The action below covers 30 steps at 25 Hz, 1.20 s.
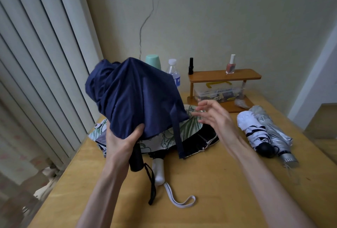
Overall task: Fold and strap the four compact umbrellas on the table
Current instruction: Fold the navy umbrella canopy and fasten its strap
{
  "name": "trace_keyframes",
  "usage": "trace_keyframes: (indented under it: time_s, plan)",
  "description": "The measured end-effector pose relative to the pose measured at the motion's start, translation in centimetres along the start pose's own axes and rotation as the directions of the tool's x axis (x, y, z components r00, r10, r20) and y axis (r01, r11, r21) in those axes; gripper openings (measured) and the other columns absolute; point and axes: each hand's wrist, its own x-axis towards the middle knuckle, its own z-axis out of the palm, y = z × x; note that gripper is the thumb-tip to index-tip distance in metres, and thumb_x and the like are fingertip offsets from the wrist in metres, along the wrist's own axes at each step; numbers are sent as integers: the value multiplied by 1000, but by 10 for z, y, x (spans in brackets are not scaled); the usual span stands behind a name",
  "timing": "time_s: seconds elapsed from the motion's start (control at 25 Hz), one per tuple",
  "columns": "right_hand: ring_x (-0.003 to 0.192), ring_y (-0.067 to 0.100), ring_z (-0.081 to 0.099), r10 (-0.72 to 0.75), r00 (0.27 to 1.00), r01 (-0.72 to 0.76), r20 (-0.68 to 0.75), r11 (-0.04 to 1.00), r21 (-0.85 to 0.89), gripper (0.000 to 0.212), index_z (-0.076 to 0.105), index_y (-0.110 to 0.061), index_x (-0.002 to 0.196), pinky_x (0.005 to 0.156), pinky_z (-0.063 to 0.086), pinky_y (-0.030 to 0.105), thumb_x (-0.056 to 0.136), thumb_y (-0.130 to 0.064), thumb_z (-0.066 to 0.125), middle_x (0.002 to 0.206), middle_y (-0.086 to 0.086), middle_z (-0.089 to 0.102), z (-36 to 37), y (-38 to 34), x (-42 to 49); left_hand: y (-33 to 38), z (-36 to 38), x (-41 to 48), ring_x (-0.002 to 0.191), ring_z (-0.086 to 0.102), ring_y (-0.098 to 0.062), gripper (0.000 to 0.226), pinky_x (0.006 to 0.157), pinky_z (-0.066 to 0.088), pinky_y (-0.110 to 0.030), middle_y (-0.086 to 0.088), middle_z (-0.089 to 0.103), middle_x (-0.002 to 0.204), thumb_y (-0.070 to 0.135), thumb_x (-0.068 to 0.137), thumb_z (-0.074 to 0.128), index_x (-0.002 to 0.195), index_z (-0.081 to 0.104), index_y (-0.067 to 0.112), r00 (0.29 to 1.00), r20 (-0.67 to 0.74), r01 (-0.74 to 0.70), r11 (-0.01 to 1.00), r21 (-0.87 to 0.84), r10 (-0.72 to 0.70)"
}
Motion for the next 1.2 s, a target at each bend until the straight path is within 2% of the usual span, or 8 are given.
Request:
trace_keyframes:
  time_s: [0.08,0.16,0.36,0.48,0.6,0.76,0.96,1.2]
  plan:
    - [128,9,64,86,996,-88,-26,993,-73,50,65,-40,127,109,50,37,85,-67,69,134,-10,68,6,1,0,3,2,-3,110,69,-2,90,84,57,-17,6,67,128,33,61,93,141,52,20,996,88,-19,999,42,15]
    - [131,7,62,162,987,-162,-7,987,-13,71,63,-43,135,115,47,42,76,-80,74,137,-15,68,18,3,-1,5,5,-7,110,70,-4,94,83,56,-16,7,69,127,39,57,94,141,54,21,987,159,-19,997,72,7]
    - [112,22,74,200,972,-184,-120,974,135,29,78,-14,115,109,53,50,94,-33,78,112,3,80,16,-8,-3,6,6,-10,106,71,-2,90,80,57,-17,11,70,122,47,50,90,131,57,31,981,193,-5,994,107,-16]
    - [113,17,74,109,974,-82,-199,987,139,27,73,-11,127,103,58,40,101,-12,67,115,1,80,8,-12,-2,3,8,-7,104,69,2,89,81,55,-18,9,67,127,36,57,92,137,54,29,992,129,1,995,103,-15]
    - [115,11,73,49,976,-25,-213,993,115,30,69,-14,134,101,58,33,106,-12,60,119,-4,78,11,-17,-4,-1,9,-6,107,69,0,88,86,54,-19,7,67,131,32,61,93,140,53,29,992,122,12,994,104,-25]
    - [116,9,71,104,992,-103,-68,994,22,49,67,-23,136,105,55,38,94,-46,76,122,-8,77,13,-20,-7,0,8,-7,113,66,3,93,89,53,-15,12,64,134,28,64,99,145,51,26,994,112,6,994,105,-17]
    - [109,18,76,113,986,-109,-121,993,37,39,74,-12,126,99,60,36,88,-11,83,114,2,80,-4,-10,4,2,8,-5,107,65,9,79,86,53,-13,14,62,130,12,75,93,138,51,32,998,59,-22,992,123,15]
    - [116,10,72,42,999,-41,-16,996,83,38,66,-12,137,99,57,25,99,-7,69,125,1,77,-7,-15,3,1,4,-3,119,65,-4,97,98,56,-24,5,61,139,27,66,95,150,47,23,998,51,-41,994,98,36]
